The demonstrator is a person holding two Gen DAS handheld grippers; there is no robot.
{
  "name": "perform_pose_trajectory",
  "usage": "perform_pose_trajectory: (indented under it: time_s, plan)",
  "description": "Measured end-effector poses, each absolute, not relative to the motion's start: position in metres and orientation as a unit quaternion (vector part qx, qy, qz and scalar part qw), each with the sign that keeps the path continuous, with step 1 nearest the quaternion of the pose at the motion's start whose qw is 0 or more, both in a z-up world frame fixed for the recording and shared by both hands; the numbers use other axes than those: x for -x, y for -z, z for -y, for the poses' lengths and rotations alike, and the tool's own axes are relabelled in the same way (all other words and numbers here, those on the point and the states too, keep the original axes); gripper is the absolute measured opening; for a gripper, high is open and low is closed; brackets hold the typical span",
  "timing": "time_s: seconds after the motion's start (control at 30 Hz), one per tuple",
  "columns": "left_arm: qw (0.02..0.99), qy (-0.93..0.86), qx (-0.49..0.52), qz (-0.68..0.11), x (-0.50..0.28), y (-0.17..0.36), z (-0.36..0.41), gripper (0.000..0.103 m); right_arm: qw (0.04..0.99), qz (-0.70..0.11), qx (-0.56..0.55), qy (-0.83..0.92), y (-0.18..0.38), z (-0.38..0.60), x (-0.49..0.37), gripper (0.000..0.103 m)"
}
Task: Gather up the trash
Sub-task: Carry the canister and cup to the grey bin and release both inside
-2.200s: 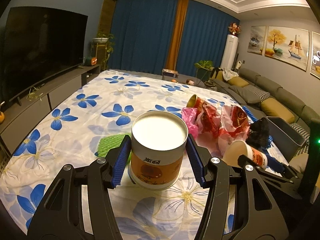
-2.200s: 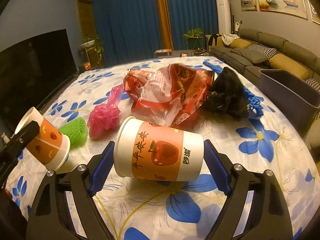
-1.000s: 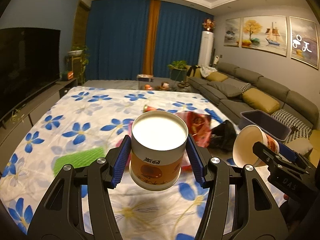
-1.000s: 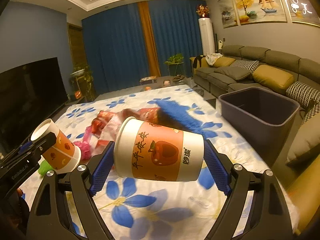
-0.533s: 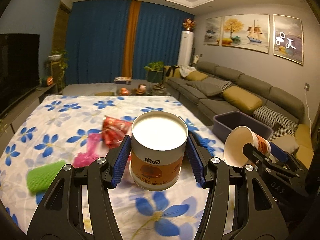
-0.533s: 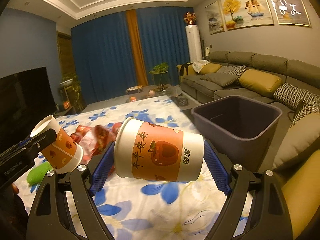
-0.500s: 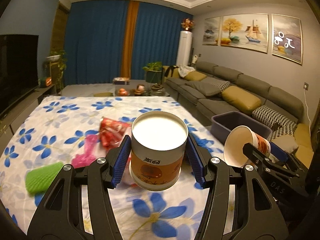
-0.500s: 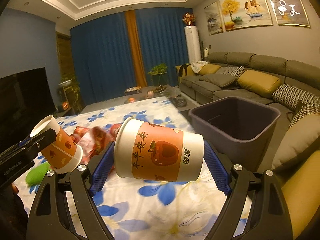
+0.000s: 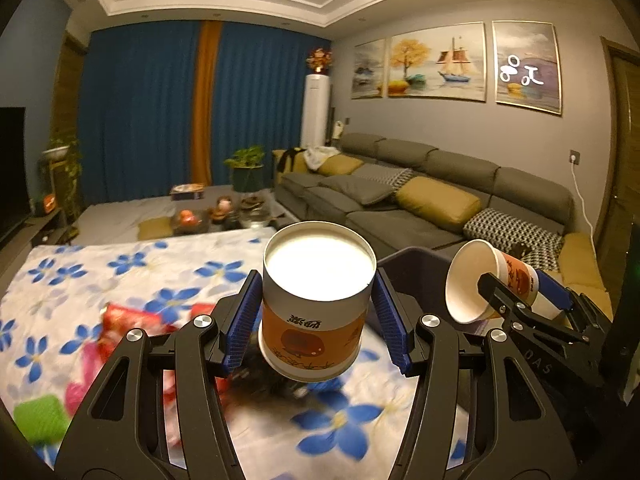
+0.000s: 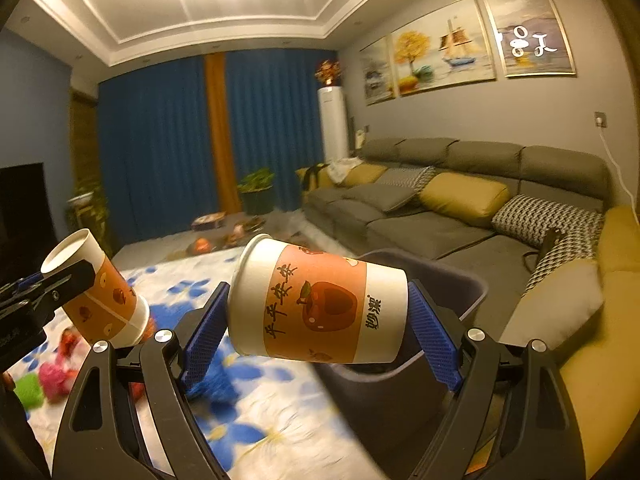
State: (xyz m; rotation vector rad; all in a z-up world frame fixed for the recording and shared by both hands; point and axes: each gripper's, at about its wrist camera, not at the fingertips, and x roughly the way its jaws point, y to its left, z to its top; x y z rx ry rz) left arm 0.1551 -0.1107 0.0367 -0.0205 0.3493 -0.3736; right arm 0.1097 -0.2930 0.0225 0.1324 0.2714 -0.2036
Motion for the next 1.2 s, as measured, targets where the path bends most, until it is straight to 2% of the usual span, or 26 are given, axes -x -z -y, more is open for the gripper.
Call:
perform_pose_trajectory:
  time_s: [0.63, 1.2]
  plan:
    - [0.952, 0.251, 0.011, -0.173, -0.230, -0.020, 0.218, 0.055, 0.975, -0.124, -0.094, 0.155, -0.016, 0.365, -0.155, 0.083]
    - [0.943, 0.270, 0.008, -0.196, -0.263, 0.007, 0.252, 0.055, 0.972, -0.125, -0.109, 0.169, -0.012, 0.391, -0.177, 0.083]
